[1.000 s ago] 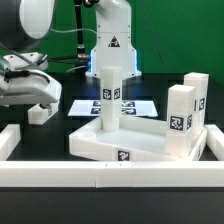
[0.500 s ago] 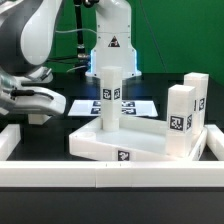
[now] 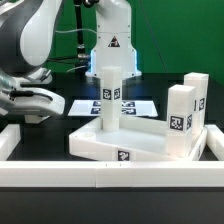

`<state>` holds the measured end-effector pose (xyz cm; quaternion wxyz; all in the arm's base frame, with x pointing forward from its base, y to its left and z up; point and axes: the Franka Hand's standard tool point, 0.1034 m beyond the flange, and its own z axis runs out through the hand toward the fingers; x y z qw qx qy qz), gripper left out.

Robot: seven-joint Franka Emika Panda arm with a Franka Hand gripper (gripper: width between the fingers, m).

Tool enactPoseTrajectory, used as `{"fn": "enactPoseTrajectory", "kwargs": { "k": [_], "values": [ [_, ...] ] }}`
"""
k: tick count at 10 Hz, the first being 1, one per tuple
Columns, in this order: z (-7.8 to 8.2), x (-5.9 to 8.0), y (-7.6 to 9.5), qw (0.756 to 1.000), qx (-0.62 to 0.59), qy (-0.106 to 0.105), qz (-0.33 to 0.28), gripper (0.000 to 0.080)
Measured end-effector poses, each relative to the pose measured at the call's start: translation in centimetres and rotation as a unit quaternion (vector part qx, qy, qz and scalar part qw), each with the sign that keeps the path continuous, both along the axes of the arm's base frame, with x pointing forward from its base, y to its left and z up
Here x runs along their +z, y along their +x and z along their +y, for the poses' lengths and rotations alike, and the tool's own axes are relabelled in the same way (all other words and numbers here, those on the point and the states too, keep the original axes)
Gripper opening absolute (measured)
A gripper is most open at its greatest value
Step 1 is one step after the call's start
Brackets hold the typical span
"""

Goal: Assemble desk

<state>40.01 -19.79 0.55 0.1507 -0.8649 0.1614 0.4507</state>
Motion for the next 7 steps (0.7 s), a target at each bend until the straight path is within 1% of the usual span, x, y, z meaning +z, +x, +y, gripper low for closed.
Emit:
{"fn": "enactPoseTrajectory", "kwargs": {
  "k": [7],
  "values": [
    [0.05,0.12,0.12,1.0,0.0,0.0,-0.001,0.0288]
  ]
}}
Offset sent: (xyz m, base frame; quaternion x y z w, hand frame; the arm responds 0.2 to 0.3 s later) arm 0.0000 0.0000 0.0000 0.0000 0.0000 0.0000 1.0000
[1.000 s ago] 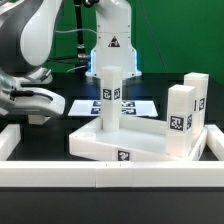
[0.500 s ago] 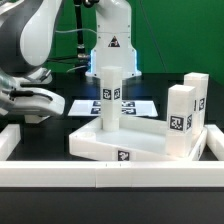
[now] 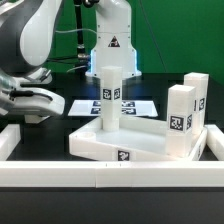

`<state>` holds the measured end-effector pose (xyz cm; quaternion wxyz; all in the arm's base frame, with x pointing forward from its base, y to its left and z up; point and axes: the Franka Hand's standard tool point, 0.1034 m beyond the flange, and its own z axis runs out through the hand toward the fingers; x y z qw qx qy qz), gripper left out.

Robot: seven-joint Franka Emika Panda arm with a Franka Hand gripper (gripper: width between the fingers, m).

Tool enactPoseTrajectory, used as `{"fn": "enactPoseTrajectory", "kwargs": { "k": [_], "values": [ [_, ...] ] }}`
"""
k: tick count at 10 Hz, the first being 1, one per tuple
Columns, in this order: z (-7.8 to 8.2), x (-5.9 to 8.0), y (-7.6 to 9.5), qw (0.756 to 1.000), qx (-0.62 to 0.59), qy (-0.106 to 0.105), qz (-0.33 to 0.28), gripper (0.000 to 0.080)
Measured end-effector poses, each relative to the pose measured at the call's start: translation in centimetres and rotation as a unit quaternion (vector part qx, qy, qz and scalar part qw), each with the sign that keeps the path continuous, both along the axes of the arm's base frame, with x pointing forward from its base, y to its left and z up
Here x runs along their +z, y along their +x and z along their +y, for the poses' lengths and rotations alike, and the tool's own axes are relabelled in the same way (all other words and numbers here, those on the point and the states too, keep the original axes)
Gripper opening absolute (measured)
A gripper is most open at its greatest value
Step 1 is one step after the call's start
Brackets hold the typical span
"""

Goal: Assemble desk

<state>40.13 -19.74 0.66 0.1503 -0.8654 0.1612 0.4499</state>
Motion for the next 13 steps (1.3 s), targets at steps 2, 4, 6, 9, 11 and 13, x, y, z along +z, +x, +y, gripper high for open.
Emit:
{"fn": "enactPoseTrajectory", "kwargs": {
  "k": [2,4,6,9,11,13],
  "values": [
    [2.1,4.4,2.7,0.999,-0.027,-0.022,-0.001,0.0288],
    [3.3,8.4,4.7,0.997,-0.063,-0.048,-0.006,0.0288],
    [2.6,7.8,6.2,0.993,-0.06,-0.078,-0.07,0.0288],
    [3.0,8.2,7.2,0.976,-0.062,-0.122,-0.168,0.0288],
    [5.0,13.0,11.9,0.954,-0.044,-0.146,-0.258,0.0288],
    [5.8,16.5,14.6,0.928,-0.044,-0.16,-0.334,0.0289]
  ]
}}
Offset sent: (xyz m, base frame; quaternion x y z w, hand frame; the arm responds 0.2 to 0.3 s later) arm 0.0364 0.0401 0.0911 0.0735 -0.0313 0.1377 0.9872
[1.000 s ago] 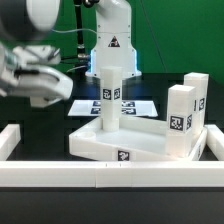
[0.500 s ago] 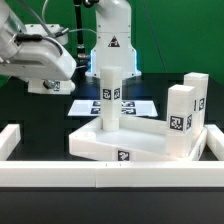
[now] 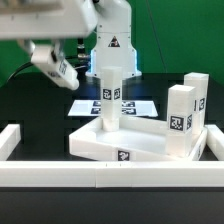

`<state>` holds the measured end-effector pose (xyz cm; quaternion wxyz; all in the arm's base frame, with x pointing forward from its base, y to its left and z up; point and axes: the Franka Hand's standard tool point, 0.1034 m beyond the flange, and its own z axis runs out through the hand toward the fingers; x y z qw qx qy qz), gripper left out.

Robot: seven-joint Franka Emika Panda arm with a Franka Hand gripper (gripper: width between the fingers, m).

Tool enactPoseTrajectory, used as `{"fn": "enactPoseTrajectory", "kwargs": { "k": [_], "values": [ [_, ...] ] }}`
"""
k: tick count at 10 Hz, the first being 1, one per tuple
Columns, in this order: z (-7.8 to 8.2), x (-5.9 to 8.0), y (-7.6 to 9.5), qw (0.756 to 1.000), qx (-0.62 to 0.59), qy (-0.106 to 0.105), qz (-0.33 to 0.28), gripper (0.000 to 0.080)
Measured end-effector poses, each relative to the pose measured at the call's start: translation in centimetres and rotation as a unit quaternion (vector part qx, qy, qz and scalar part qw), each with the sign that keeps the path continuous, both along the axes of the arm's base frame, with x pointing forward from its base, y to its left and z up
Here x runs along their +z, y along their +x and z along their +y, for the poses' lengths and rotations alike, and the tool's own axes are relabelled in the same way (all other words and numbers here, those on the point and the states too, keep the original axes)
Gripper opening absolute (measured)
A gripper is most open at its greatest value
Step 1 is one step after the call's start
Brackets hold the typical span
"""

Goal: Assemble desk

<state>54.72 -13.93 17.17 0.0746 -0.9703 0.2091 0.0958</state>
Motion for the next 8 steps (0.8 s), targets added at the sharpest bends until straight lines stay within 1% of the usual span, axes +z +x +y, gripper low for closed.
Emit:
{"fn": "enactPoseTrajectory", "kwargs": {
  "k": [3,4,5,6,7,8],
  "values": [
    [-0.2,-0.4,0.5,0.996,-0.007,-0.042,-0.083,0.0289],
    [0.0,-0.5,1.0,0.99,-0.013,-0.066,-0.121,0.0289],
    [1.3,-0.9,1.1,0.985,-0.015,-0.084,-0.149,0.0289],
    [2.5,-0.5,2.2,0.972,-0.025,-0.114,-0.205,0.0289],
    [3.9,-0.2,3.1,0.957,-0.025,-0.138,-0.255,0.0289],
    [4.3,0.0,3.2,0.946,-0.024,-0.152,-0.285,0.0289]
  ]
}}
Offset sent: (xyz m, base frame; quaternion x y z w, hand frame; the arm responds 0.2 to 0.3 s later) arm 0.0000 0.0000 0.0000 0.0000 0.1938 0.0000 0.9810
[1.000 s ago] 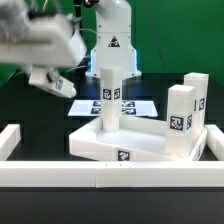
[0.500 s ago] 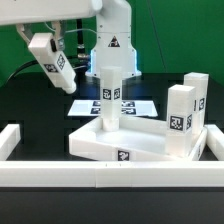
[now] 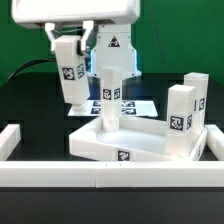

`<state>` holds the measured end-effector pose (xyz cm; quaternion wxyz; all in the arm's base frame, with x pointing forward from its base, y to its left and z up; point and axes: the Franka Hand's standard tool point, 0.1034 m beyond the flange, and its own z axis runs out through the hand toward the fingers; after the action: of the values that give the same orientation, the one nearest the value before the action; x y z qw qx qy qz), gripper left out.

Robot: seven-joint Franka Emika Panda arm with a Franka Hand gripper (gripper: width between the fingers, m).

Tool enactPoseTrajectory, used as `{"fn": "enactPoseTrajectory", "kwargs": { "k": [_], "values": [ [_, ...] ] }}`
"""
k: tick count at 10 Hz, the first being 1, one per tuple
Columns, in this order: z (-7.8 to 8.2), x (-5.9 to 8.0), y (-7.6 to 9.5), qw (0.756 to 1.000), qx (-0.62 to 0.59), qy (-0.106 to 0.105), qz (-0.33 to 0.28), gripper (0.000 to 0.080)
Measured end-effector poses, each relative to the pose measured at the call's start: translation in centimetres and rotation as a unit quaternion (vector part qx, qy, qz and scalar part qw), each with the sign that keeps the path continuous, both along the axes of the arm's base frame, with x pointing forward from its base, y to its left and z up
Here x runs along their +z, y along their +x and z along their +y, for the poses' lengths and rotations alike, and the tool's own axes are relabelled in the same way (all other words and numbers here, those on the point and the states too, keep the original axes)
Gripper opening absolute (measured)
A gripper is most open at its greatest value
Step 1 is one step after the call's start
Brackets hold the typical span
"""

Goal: Assemble desk

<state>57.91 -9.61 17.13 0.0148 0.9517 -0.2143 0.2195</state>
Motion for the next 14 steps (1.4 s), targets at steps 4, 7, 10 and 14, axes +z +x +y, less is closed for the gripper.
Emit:
{"fn": "enactPoseTrajectory", "kwargs": {
  "k": [4,7,10,14],
  "values": [
    [-0.3,-0.6,-0.3,0.999,-0.003,-0.023,-0.029,0.0289],
    [1.8,-1.6,-0.4,0.999,0.003,-0.022,-0.027,0.0289],
    [1.6,-2.9,-0.7,0.999,0.004,-0.03,-0.018,0.0289],
    [1.6,-4.0,-1.2,0.999,0.006,-0.033,-0.006,0.0289]
  ]
}}
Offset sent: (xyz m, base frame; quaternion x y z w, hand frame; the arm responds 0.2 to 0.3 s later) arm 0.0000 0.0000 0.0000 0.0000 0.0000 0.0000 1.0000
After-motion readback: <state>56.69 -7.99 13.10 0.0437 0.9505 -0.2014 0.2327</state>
